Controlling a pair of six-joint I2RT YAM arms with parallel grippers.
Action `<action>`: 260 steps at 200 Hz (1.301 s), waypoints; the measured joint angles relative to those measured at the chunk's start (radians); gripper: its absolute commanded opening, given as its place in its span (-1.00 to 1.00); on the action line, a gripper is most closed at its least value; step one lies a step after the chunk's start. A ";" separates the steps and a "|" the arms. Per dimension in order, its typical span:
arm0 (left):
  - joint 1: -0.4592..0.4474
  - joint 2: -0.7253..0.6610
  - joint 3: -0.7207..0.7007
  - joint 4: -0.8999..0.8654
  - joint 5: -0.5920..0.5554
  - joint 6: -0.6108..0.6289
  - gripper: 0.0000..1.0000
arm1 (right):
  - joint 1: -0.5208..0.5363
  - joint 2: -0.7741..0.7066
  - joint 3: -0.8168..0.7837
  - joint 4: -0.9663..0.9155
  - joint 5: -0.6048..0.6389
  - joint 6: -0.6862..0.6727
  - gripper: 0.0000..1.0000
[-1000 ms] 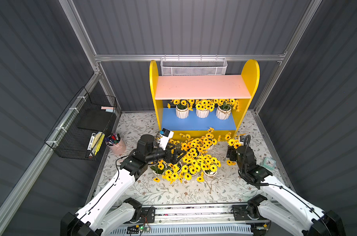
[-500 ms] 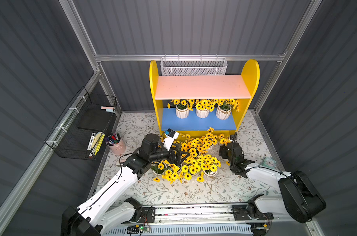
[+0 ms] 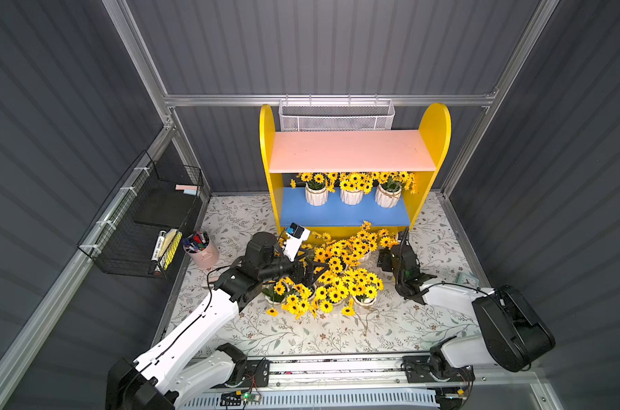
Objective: Take the sunflower pots off the shelves
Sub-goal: Place the sunflower pot at the center of the board.
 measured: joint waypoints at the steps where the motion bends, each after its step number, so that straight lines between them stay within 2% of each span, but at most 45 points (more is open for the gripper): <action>1: 0.000 0.000 0.000 0.000 0.000 0.000 0.99 | 0.000 0.000 0.001 -0.001 -0.001 0.001 -0.42; 12: 0.000 -0.001 0.000 -0.003 -0.001 0.002 0.99 | 0.000 0.004 0.013 -0.017 -0.010 0.016 -0.35; 37: 0.000 -0.002 0.000 -0.011 -0.005 0.008 0.99 | 0.003 0.002 0.019 -0.040 -0.027 0.045 0.38; 53: 0.000 -0.008 0.000 -0.021 -0.007 0.014 0.99 | 0.005 -0.005 0.021 -0.055 -0.027 0.057 0.60; 72: 0.000 -0.018 0.000 -0.028 -0.008 0.022 0.99 | 0.015 -0.023 0.021 -0.084 -0.026 0.066 0.97; 129: 0.000 -0.037 0.000 -0.039 -0.012 0.027 0.99 | 0.041 -0.073 0.022 -0.179 -0.008 0.077 0.98; 168: 0.000 -0.042 0.000 -0.063 -0.012 0.031 0.99 | 0.041 -0.115 0.060 -0.317 -0.005 0.092 0.98; 260: 0.000 -0.046 0.017 -0.112 -0.013 0.055 0.99 | 0.041 -0.366 0.094 -0.658 -0.066 0.129 0.98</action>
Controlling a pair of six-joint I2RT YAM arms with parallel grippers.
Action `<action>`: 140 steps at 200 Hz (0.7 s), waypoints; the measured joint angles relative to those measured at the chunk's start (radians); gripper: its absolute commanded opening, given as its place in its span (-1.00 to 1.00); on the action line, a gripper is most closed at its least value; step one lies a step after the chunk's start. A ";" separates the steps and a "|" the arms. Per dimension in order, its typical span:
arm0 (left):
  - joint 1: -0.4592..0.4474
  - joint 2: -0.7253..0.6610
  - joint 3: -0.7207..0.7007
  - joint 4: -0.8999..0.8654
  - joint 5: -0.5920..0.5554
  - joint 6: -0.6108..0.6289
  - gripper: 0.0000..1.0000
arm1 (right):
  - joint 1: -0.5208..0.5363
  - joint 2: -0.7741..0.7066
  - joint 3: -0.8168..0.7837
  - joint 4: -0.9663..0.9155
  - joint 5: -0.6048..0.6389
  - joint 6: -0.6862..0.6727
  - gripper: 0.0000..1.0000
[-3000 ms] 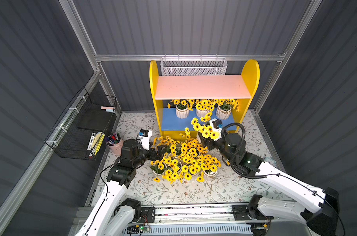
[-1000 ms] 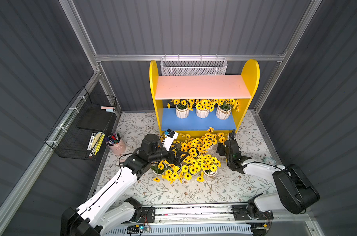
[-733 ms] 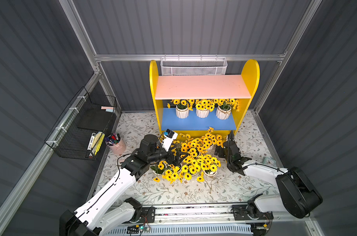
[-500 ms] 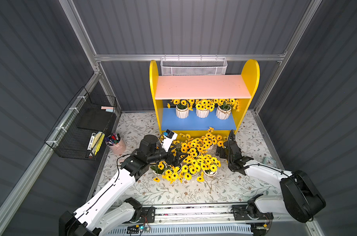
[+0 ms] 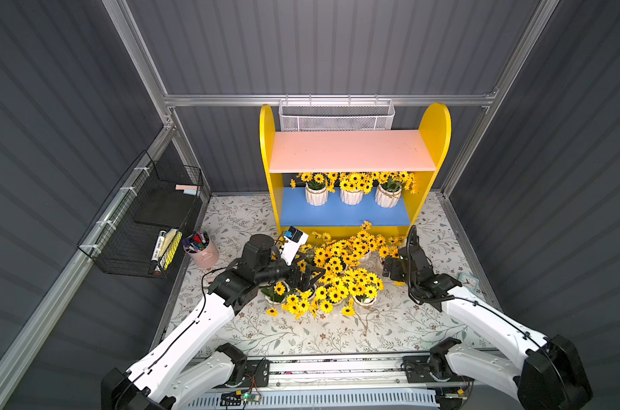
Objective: Take the sunflower pots off the shelves
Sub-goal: Place the sunflower pot at the center of the board.
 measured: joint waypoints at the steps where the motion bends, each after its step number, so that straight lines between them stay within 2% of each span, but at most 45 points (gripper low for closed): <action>1: 0.000 0.000 0.000 0.000 0.000 0.000 0.99 | 0.000 -0.003 0.000 -0.003 -0.001 0.000 0.98; 44: 0.000 0.002 0.040 -0.037 -0.008 0.018 0.99 | 0.000 -0.156 0.081 -0.175 -0.046 -0.015 0.98; 77: 0.000 0.020 0.111 -0.074 -0.064 0.043 0.99 | 0.000 -0.232 0.179 -0.212 -0.073 -0.076 0.98; 108: -0.001 0.054 0.140 -0.092 -0.245 0.041 0.99 | 0.001 -0.184 0.292 -0.158 -0.102 -0.156 0.98; 126: 0.005 0.063 0.140 -0.109 -0.379 0.042 0.99 | 0.001 -0.114 0.357 -0.096 -0.120 -0.197 0.98; 140: 0.027 0.058 0.140 -0.112 -0.439 0.042 0.99 | 0.001 -0.047 0.405 -0.043 -0.132 -0.222 0.98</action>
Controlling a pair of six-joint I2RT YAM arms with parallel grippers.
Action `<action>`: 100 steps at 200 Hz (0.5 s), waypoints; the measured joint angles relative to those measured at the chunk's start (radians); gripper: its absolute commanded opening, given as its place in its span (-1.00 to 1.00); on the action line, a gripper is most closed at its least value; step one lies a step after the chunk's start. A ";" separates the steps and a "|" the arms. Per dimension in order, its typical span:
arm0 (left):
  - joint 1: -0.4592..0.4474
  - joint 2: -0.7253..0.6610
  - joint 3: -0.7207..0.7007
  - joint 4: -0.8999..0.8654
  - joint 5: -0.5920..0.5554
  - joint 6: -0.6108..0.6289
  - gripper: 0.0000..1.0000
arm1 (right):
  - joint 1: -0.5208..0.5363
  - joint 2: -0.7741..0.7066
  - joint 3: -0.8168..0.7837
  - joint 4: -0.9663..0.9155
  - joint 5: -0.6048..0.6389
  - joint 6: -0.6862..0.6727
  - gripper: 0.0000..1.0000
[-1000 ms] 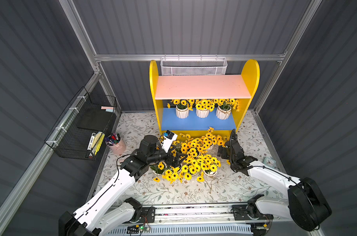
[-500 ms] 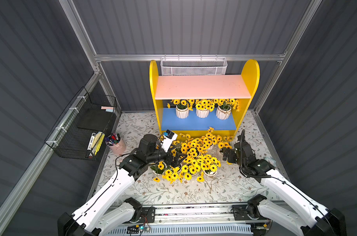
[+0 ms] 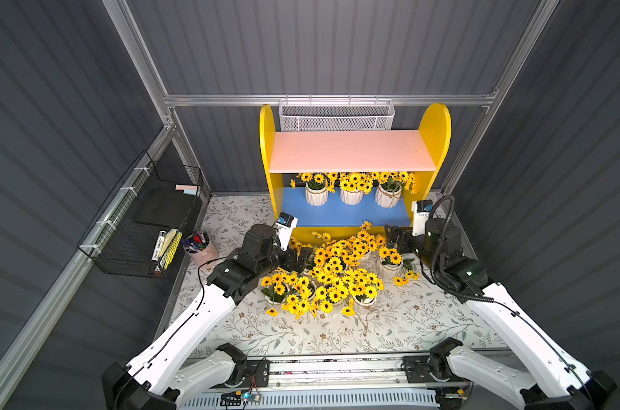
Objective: Take the sunflower pots off the shelves
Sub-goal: Place the sunflower pot at the center of the board, then pick up the sunflower pot from the shelf.
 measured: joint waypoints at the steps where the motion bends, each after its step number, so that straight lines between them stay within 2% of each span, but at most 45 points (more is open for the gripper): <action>1: 0.002 0.000 0.000 0.000 -0.003 0.000 0.99 | 0.000 0.008 0.005 0.006 -0.002 -0.002 0.98; 36: 0.101 -0.047 -0.031 0.018 -0.086 -0.001 0.99 | 0.000 0.192 0.111 0.108 -0.037 -0.029 0.98; 57: 0.117 -0.053 -0.071 0.026 -0.090 -0.006 0.99 | 0.000 0.312 0.186 0.142 -0.034 -0.038 0.98; 100: 0.117 -0.045 -0.109 0.029 -0.017 -0.018 0.99 | -0.004 0.480 0.283 0.153 0.100 -0.034 0.98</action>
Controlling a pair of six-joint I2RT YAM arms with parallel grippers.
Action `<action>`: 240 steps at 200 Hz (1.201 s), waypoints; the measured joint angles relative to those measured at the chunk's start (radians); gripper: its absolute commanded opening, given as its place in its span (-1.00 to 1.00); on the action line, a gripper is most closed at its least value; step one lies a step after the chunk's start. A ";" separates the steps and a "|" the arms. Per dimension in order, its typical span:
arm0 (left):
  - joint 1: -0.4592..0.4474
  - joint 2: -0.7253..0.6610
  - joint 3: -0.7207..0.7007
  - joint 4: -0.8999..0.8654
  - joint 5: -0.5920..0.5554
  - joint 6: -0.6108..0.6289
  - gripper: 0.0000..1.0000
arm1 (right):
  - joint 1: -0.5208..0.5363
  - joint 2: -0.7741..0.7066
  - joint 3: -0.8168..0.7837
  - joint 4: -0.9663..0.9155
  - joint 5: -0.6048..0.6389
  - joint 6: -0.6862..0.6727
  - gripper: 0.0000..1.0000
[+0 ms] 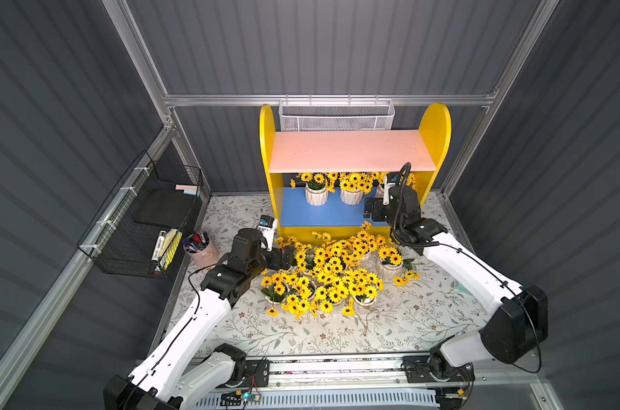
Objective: Take the sunflower pots off the shelves
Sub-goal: Pick up the sunflower pot from the shelf.
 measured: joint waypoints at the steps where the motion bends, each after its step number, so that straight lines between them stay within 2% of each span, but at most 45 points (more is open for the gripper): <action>1: 0.000 0.000 0.000 0.001 0.002 0.000 0.99 | 0.000 0.002 0.001 0.000 0.002 0.000 0.98; 25: 0.000 0.000 -0.009 0.035 0.083 -0.006 0.99 | -0.010 0.040 0.012 0.000 0.074 0.015 0.98; 50: 0.000 0.014 -0.011 0.090 0.222 -0.009 0.99 | -0.019 0.083 0.024 0.006 0.136 0.017 0.98; 92: -0.001 0.031 -0.027 0.152 0.376 -0.008 0.99 | -0.061 0.182 0.049 0.047 0.158 -0.012 0.98; 168: -0.007 0.031 -0.027 0.167 0.415 0.002 0.99 | -0.125 0.277 0.152 0.055 0.132 -0.018 0.98; 240: -0.008 0.031 -0.027 0.167 0.415 0.010 0.99 | -0.158 0.341 0.228 0.054 0.123 0.040 0.98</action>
